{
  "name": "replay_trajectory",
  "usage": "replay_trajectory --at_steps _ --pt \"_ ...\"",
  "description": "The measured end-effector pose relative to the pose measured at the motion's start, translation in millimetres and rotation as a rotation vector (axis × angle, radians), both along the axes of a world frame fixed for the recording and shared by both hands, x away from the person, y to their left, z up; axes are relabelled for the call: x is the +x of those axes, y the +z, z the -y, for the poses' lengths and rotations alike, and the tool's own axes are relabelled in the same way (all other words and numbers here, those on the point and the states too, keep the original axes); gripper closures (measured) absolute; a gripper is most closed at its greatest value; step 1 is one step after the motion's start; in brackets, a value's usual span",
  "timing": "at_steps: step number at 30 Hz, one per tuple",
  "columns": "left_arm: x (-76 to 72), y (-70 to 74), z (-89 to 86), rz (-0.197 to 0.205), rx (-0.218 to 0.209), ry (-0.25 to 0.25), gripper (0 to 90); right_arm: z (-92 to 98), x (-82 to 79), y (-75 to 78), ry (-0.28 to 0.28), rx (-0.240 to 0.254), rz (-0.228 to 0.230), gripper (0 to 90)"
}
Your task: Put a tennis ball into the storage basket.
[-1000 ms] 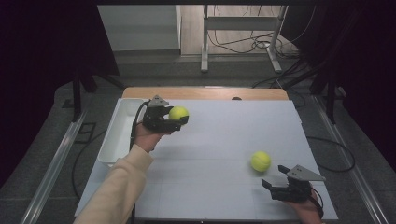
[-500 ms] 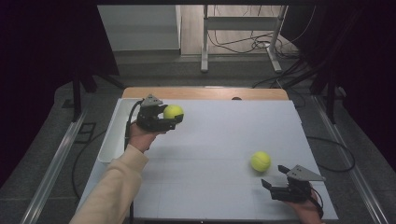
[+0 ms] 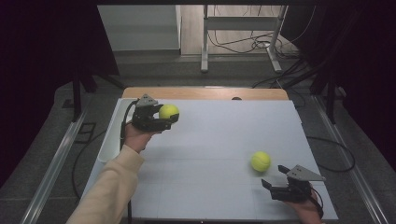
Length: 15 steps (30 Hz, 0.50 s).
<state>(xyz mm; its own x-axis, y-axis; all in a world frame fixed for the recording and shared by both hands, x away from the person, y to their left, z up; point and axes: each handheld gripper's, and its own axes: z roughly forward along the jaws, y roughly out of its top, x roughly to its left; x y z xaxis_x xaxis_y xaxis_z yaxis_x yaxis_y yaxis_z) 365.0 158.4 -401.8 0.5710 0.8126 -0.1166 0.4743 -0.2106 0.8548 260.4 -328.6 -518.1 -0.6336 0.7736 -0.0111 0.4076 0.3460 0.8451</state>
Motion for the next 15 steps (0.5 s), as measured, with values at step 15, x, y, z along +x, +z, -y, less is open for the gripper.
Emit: replay_trajectory --at_steps 15 --pt "-1.8 1.1 -15.6 0.001 0.000 0.032 26.3 0.0 0.1 0.1 -0.004 -0.002 0.001 12.8"
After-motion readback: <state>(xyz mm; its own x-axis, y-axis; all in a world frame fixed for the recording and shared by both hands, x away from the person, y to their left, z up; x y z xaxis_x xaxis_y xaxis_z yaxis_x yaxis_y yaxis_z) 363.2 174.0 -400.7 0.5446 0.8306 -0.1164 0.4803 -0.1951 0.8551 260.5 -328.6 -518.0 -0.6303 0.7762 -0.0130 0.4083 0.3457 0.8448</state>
